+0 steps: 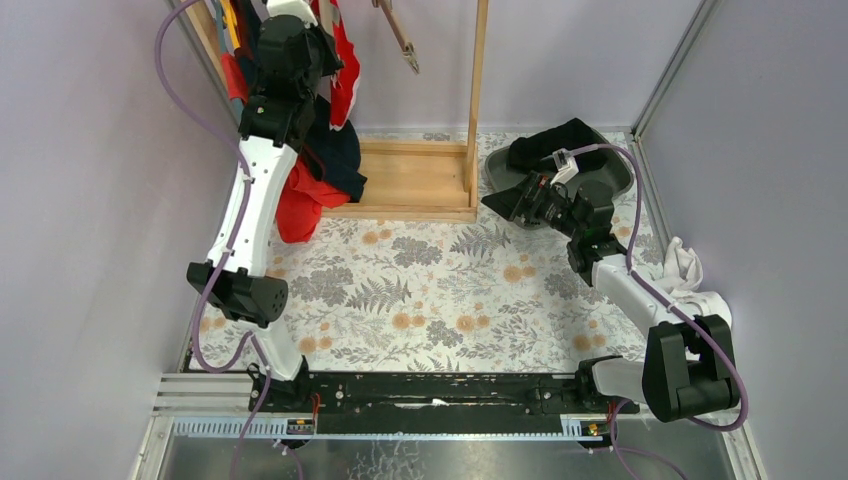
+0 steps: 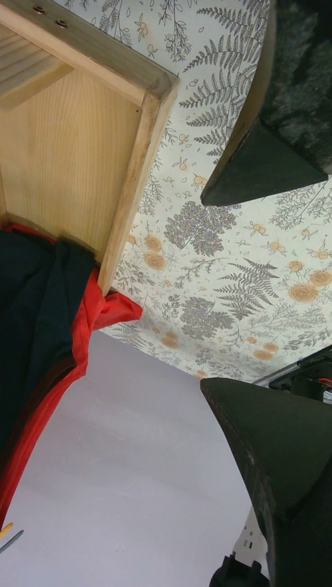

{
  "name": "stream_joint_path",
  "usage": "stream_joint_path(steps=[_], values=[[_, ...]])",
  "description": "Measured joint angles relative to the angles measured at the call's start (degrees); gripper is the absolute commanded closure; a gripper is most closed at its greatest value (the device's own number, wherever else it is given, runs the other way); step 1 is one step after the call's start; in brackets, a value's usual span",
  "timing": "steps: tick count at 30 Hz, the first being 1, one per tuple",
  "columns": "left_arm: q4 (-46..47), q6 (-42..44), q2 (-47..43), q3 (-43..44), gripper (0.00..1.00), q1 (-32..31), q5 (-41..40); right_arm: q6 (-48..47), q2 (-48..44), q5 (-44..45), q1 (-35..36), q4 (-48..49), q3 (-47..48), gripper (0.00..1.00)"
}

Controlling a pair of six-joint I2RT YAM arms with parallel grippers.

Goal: Clip the underwear to the hanger
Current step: Place the hanger at the clothesline.

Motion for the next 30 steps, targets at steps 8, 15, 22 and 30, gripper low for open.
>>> stream_joint_path(steps=[8, 15, 22, 30], values=[[4.2, 1.4, 4.2, 4.4, 1.0, 0.7, 0.2, 0.9, 0.3, -0.6, 0.0, 2.2, -0.7, 0.01], [7.4, 2.8, 8.1, 5.7, 1.0, 0.8, 0.5, 1.4, 1.0, -1.0, 0.0, 3.4, -0.8, 0.01], [8.9, 3.8, 10.9, 9.5, 1.0, 1.4, 0.5, 1.6, 1.1, -1.6, 0.0, 3.5, -1.2, 0.01], [8.7, 4.6, 14.2, 13.7, 1.0, 1.7, 0.5, 1.7, 1.6, -1.8, 0.0, 4.5, -1.2, 0.01]])
